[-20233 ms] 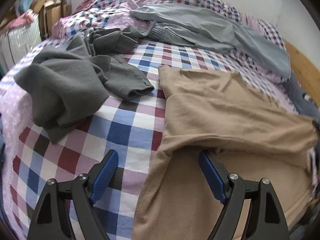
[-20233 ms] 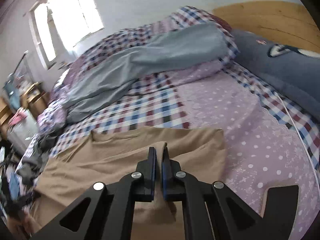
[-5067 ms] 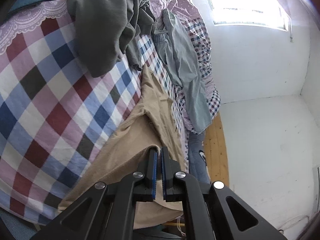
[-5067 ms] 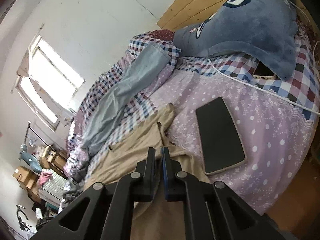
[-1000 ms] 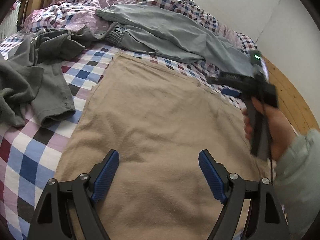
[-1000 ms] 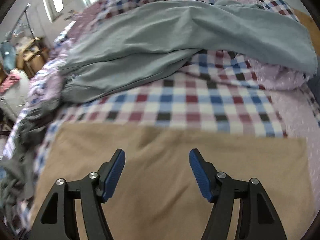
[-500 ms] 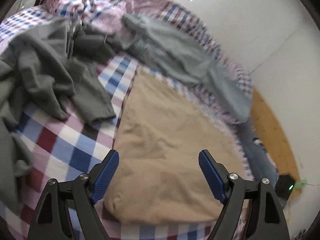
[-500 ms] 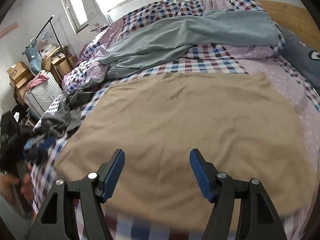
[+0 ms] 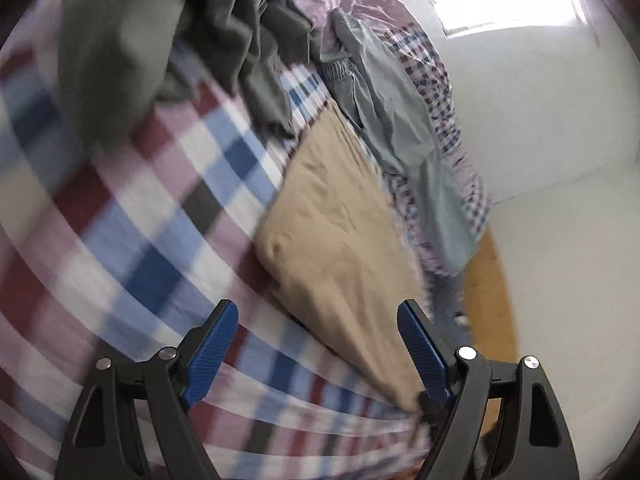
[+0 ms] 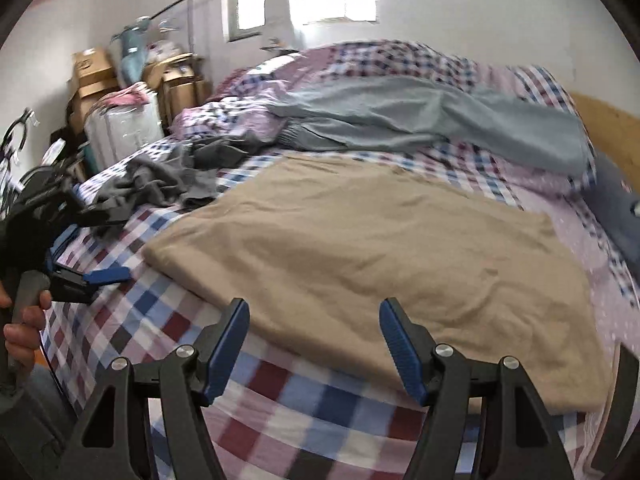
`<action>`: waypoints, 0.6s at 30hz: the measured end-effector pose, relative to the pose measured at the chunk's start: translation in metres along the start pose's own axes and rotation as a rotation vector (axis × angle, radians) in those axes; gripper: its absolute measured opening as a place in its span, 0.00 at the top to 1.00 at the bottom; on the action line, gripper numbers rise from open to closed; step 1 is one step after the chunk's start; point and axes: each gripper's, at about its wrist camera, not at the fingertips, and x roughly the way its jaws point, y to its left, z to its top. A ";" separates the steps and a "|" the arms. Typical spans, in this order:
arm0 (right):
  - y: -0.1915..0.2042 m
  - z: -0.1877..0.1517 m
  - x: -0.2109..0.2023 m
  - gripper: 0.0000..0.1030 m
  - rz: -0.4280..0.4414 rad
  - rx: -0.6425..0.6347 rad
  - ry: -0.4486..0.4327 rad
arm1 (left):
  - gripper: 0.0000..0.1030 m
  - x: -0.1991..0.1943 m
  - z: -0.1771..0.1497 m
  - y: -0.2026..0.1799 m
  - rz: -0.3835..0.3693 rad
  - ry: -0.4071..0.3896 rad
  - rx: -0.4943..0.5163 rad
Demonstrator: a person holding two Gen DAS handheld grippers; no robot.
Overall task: Fold clothes
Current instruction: 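Grasp the folded shirt's edge with the left gripper and tuck it under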
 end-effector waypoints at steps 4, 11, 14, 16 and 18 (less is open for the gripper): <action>0.028 0.002 0.005 0.31 0.003 -0.134 -0.045 | 0.17 0.014 0.004 -0.003 -0.028 -0.013 -0.012; 0.072 -0.003 0.031 0.31 -0.027 -0.386 -0.077 | 0.25 0.027 0.018 0.003 -0.042 -0.003 -0.072; 0.089 -0.005 0.046 0.31 -0.038 -0.480 -0.082 | 0.63 0.031 0.024 0.006 -0.043 0.005 -0.100; 0.100 -0.007 0.056 0.31 -0.045 -0.543 -0.086 | 0.75 0.032 0.026 0.008 -0.045 0.009 -0.114; 0.111 -0.008 0.066 0.31 -0.053 -0.605 -0.089 | 0.77 0.031 0.025 0.009 -0.049 0.009 -0.118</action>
